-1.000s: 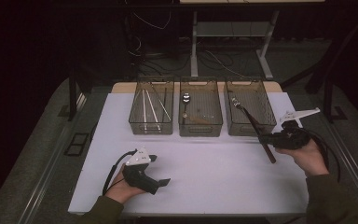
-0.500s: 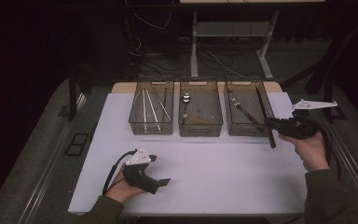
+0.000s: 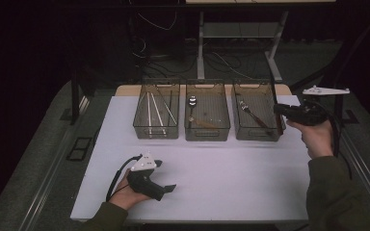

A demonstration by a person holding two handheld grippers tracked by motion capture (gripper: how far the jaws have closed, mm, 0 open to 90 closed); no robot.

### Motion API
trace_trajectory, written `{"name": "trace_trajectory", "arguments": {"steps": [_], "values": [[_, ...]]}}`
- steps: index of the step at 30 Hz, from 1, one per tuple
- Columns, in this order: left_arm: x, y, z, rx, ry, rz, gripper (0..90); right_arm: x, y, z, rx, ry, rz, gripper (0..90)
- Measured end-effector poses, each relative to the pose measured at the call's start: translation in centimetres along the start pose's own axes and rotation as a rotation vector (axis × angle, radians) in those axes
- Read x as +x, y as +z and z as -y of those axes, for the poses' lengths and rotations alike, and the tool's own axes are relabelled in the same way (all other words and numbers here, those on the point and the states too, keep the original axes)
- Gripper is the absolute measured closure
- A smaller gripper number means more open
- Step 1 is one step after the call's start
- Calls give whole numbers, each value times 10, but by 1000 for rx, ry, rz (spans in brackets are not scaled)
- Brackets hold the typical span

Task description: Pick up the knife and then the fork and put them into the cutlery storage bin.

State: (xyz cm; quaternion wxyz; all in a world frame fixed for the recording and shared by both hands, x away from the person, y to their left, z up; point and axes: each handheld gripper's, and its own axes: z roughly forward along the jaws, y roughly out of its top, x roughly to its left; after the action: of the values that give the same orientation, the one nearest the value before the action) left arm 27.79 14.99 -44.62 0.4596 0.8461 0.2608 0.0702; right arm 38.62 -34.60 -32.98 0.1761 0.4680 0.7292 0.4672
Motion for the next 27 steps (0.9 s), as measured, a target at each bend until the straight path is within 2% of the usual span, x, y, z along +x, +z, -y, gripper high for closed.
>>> {"name": "trace_trajectory", "arguments": {"steps": [7, 11, 19, 27], "values": [[0, 0, 0, 0, 3, 1, 0, -8, 24, -16, 4, -6, 57, 772], [0, 0, 0, -1, 5, 3, 0, -12, 40, -19, 30, -3, 78, 773], [0, -1, -1, -6, 8, 6, 0, -16, 73, -6, 114, 12, 109, 772], [0, -1, -1, -4, 11, 9, 0, -17, 94, 8, 222, -11, 134, 771]]}}
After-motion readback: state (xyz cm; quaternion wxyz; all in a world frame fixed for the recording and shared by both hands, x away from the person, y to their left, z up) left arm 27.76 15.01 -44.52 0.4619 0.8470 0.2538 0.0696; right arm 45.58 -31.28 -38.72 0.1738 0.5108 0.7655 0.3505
